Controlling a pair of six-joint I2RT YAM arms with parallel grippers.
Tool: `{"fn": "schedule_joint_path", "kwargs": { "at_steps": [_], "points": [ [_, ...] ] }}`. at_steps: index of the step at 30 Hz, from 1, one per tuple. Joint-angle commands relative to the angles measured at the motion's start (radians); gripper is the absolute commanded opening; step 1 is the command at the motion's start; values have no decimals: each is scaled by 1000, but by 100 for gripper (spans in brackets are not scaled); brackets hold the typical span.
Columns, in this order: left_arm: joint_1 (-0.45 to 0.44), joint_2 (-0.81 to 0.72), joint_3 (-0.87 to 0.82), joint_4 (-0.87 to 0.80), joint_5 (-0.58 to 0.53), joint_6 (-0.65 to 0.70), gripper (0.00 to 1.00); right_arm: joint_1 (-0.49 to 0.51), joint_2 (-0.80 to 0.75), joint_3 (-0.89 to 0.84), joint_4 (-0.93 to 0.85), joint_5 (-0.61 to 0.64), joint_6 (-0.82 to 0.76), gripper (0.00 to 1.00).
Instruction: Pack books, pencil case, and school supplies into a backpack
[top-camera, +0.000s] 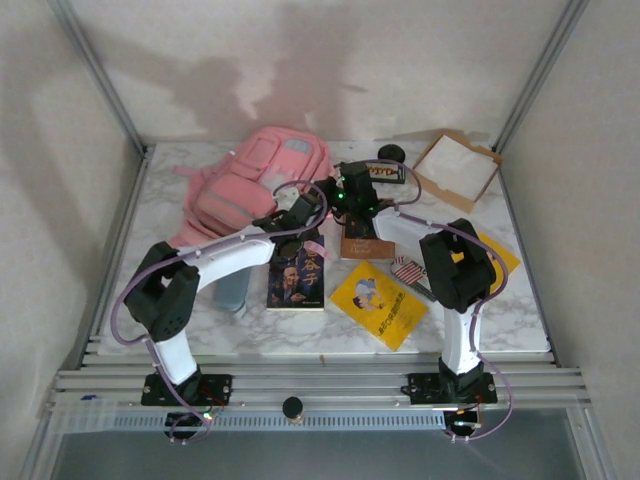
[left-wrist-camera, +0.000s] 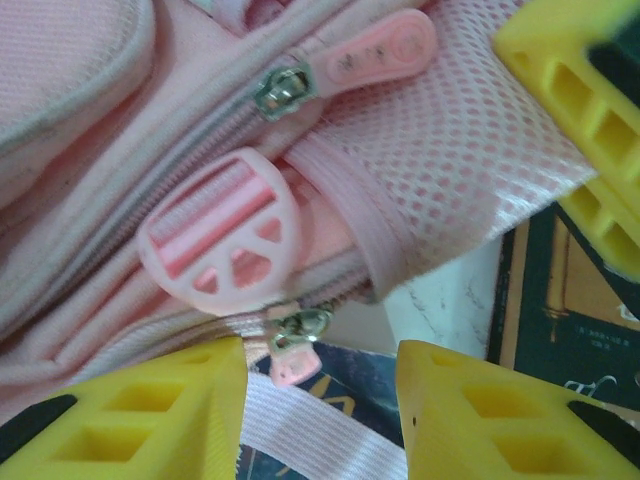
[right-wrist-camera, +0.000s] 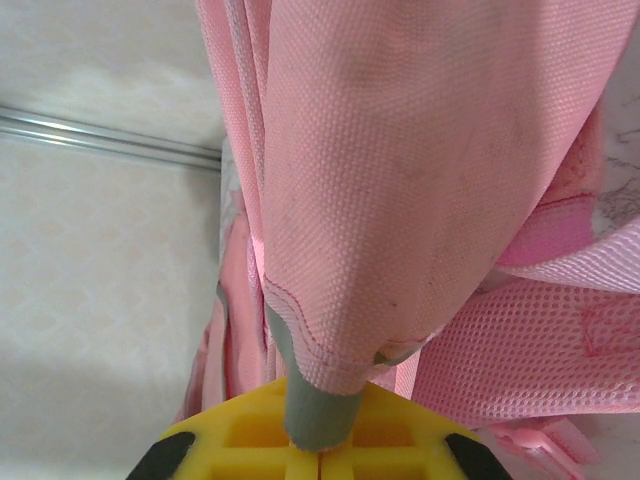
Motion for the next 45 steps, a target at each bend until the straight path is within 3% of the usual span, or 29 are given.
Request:
{"fn": "schedule_joint_path", "kwargs": {
  "at_steps": [1,7,16,25,33,45],
  "points": [
    [-33,-19,0,-42,-25,-86,43,10,-35,47,67,-35,14,0],
    [-33,-14,-30,-44,-75,-160,43,11,-33,45,82,-39,25,0],
    [-16,57,55,-43,-112,-139,43,10,-38,29,89,-36,31,0],
    [-6,72,40,-56,-207,-207,40,10,-43,24,91,-36,31,0],
    [1,99,58,-19,-239,-200,32,11,-46,-1,103,-32,38,0],
    [3,104,56,23,-196,-122,7,11,-33,5,112,-33,46,0]
  ]
}}
